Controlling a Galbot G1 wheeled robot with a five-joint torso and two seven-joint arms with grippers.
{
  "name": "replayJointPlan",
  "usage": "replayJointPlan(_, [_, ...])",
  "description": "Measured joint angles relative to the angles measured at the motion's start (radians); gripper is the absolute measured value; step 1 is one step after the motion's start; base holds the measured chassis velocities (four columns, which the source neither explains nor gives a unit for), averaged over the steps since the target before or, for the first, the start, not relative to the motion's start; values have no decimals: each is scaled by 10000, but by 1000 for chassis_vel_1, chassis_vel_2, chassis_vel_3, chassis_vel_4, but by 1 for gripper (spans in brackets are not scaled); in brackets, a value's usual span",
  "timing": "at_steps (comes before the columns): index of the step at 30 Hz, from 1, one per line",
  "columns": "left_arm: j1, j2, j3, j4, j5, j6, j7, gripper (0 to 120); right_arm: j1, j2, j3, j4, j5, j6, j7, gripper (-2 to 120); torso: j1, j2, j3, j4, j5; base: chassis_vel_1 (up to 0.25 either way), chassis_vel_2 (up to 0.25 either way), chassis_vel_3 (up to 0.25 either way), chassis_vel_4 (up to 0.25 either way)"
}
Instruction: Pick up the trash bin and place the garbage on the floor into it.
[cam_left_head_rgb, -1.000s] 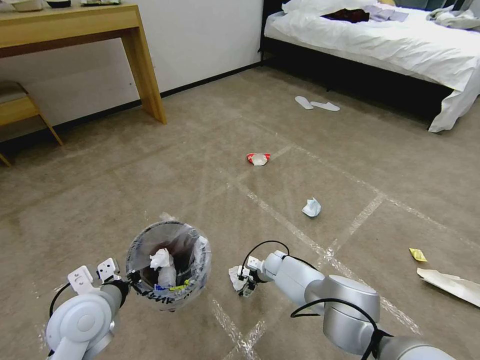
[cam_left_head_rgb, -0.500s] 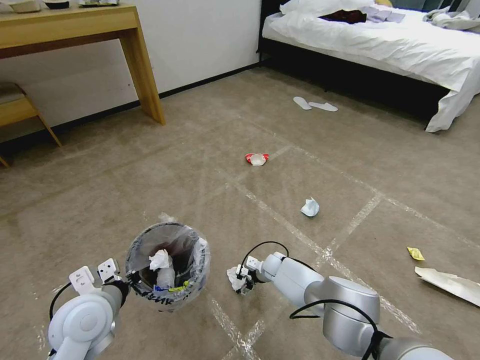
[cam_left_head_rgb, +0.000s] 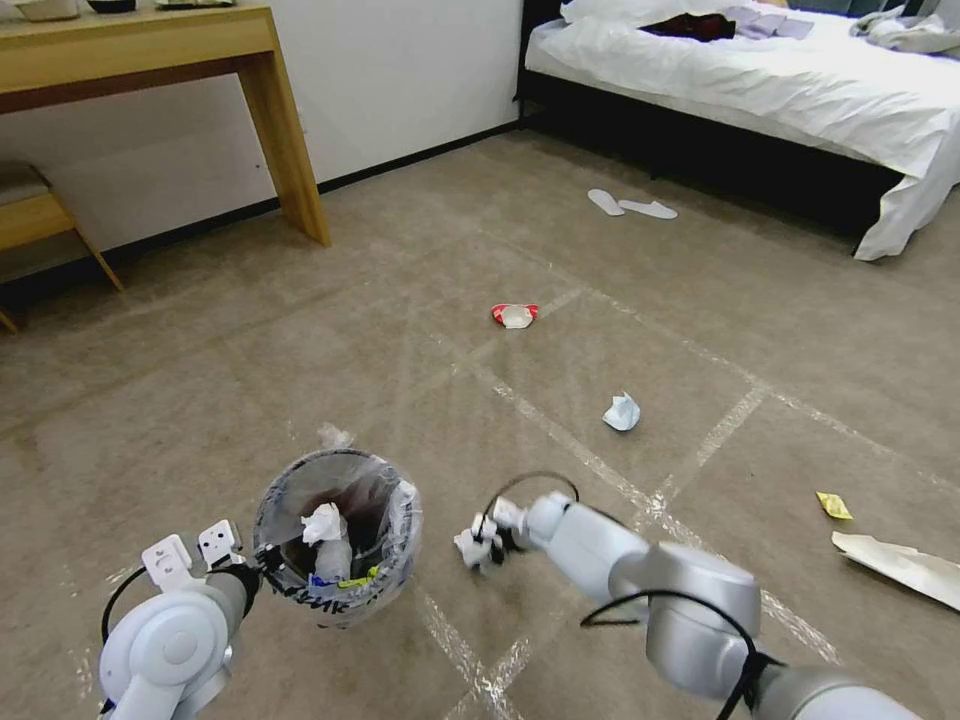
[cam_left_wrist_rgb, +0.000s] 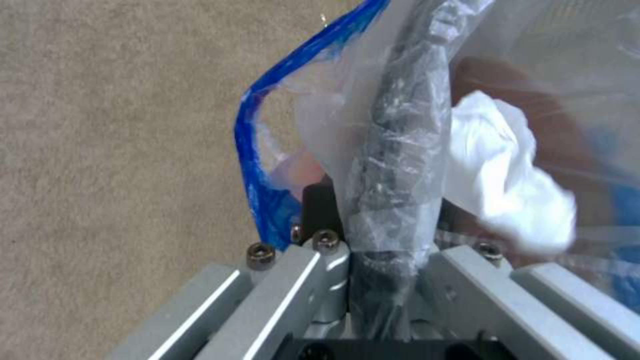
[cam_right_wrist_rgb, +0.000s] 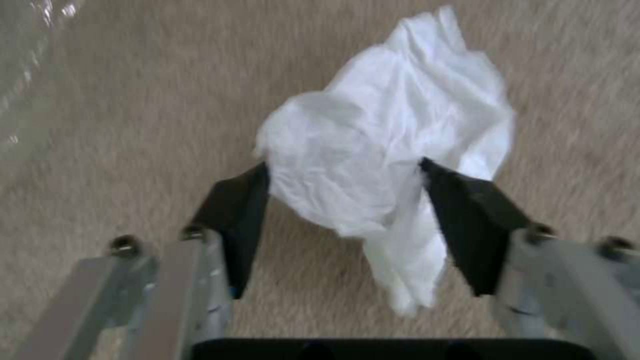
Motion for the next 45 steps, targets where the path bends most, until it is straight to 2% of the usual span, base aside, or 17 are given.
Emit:
replayJointPlan(1, [0,0,0,0,0,0,0,0,0,0,0,0,0,0,0,57,0,0,0,0,0,0,0,0,0])
replayJointPlan(3, [-2,-13,37,-2,11,0,-5,0,81,-3,23,27,117,0,-26,47,-4,3,-7,-4,-7,0,0,0,0])
replayJointPlan(4, [-2,-13,37,-2,11,0,-5,0,81,-3,23,27,117,0,-26,47,-4,3,-7,-4,-7,0,0,0,0])
replayJointPlan(7, [12,-34,60,-12,77,0,-6,0,23,-2,23,52,233,-2,-78,32,-5,3,-6,-9,-7,0,0,0,0])
replayJointPlan(8, [12,-34,60,-12,77,0,-6,0,23,-2,23,52,233,-2,-78,32,-5,3,-6,-9,-7,0,0,0,0])
replayJointPlan(10, [42,-35,60,-21,109,0,-8,0,-30,1,26,97,322,0,-102,20,-6,5,-5,-7,-6,0,0,0,0])
replayJointPlan(12, [54,-27,58,-21,120,-2,-9,0,-28,1,40,119,344,1,-106,17,-7,6,-6,-7,-7,0,0,0,0])
replayJointPlan(13, [64,-14,41,-21,138,-18,-11,0,-17,3,85,141,389,-3,-108,9,-8,7,-5,-7,-7,0,0,0,0])
replayJointPlan(15, [65,-12,36,-19,149,-29,-11,0,5,4,129,145,413,-10,-106,6,-8,8,-6,-7,-7,0,0,0,0])
replayJointPlan(16, [66,-11,35,-16,159,-38,-11,0,41,3,186,150,433,-13,-106,0,-8,9,-6,-8,-8,0,0,0,0])
replayJointPlan(32, [-37,98,122,131,135,-59,-21,0,85,1,1293,682,993,195,28,0,-9,9,-6,-12,-9,0,0,0,0])
replayJointPlan(34, [-54,112,123,143,108,-60,-22,0,100,-58,1381,948,1160,221,61,0,-9,9,-6,-2,-6,0,0,0,0])
replayJointPlan(35, [-69,140,122,179,78,-62,-31,0,122,-245,1459,1266,1392,226,181,0,-9,10,-7,3,-4,0,0,0,0])
replayJointPlan(38, [-148,226,120,285,-20,-70,-81,0,248,-738,2011,1887,1697,252,451,0,-9,10,-7,-11,-8,0,0,0,0])
replayJointPlan(45, [-269,388,158,379,-239,-78,-175,0,474,-1669,3202,2995,1959,476,676,0,-8,9,-7,-9,-7,0,0,0,0])
